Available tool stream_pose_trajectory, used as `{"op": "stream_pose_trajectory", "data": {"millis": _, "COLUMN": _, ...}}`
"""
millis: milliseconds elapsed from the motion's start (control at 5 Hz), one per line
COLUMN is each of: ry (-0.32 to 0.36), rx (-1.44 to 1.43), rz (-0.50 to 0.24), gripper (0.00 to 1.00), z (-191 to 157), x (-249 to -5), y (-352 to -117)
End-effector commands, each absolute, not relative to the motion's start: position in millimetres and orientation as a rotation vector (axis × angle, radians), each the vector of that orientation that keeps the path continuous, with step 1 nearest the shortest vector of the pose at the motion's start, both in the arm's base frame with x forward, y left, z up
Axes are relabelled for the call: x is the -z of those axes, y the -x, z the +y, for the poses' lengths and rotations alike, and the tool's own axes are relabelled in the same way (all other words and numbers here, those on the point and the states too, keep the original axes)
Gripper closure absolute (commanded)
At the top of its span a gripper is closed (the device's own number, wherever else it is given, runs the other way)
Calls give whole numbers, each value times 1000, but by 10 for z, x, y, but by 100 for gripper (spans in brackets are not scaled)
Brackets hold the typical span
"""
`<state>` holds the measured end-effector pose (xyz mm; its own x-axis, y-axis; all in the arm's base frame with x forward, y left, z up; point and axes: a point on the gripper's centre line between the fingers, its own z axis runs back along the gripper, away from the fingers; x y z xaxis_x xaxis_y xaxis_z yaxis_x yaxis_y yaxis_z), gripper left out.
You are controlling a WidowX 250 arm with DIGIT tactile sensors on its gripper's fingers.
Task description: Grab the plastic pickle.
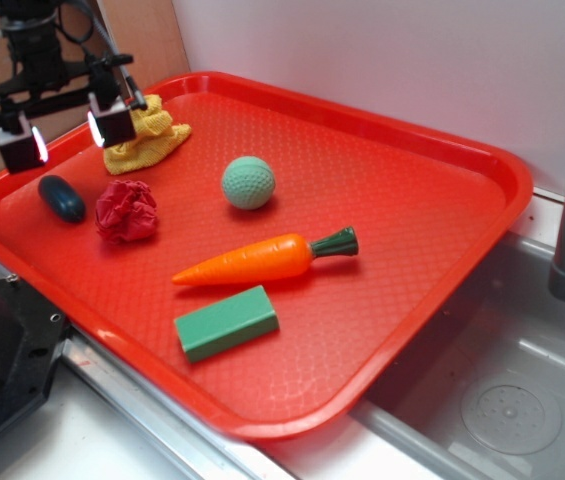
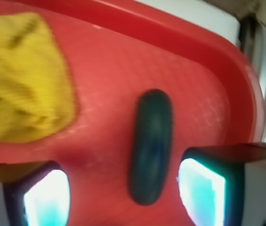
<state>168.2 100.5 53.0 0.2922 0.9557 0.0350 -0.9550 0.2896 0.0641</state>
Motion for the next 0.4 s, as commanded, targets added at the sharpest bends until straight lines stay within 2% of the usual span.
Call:
{"op": "stream_pose_trajectory", "data": {"millis": 0, "ry": -181, "rx": -1412, "rz": -78, "gripper": 0, "z": 1053, "x": -358, "y": -1364}}
{"op": "stream_pose_trajectory", "data": {"millis": 200, "ry": -191, "rx": -1409, "rz": -96, "gripper": 0, "z": 1083, "x": -239, "y": -1364}}
